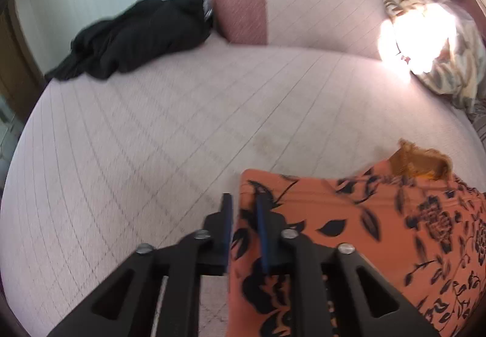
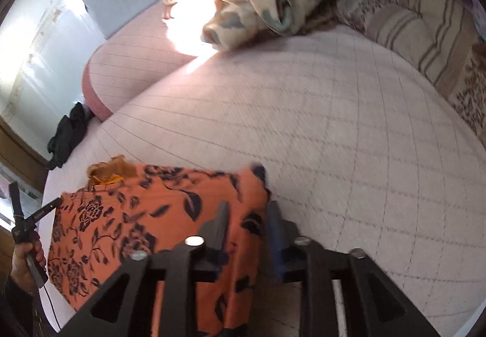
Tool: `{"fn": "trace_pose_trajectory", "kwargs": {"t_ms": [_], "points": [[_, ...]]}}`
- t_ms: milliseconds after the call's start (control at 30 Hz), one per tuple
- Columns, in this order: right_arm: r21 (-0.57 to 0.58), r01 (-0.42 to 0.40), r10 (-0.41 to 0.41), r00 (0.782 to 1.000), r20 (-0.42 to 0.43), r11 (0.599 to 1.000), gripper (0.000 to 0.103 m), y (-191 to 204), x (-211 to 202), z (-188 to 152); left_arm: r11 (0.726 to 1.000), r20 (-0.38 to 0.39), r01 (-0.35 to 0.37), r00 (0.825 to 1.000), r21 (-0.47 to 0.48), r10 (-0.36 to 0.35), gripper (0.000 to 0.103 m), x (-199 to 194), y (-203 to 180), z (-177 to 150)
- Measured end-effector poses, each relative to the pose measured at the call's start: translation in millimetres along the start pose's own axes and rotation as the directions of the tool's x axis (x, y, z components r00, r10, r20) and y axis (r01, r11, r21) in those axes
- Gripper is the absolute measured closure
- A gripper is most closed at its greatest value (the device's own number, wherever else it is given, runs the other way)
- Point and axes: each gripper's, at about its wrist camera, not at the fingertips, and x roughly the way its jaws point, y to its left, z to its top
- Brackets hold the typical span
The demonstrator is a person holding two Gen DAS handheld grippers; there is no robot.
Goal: Fold small clothes
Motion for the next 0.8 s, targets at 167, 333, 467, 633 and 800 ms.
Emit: {"fn": "trace_pose_trajectory", "kwargs": {"t_ms": [167,333,467,633,800], "points": [[0.045,-0.046,0.043,0.997,0.067,0.998,0.025,-7,-41,-18,0.992,0.140,0.042,0.990,-0.121,-0.025,0.044,-60,48,-19],[0.149,-0.281,0.273,0.959,0.077,0.948,0.025,8,-94,-67,0.946,0.160,0.206,0.973,-0.250,-0.169,0.044,-119,81,-90],[0.239,-0.401,0.408,0.913,0.024,0.884,0.025,35,-100,-132,0.887,0.192,0.293,0.952,-0.356,-0.238,0.043,-140,63,-158],[0.419,-0.391,0.446,0.894,-0.038,0.819,0.025,44,-59,-184,0.797,0.158,0.351,0.936,-0.491,-0.315,0.044,-119,23,-200],[0.560,-0.379,0.399,0.912,0.092,0.737,0.025,21,-43,-176,0.736,0.147,0.363,0.928,-0.571,-0.343,0.045,-85,12,-190]]}}
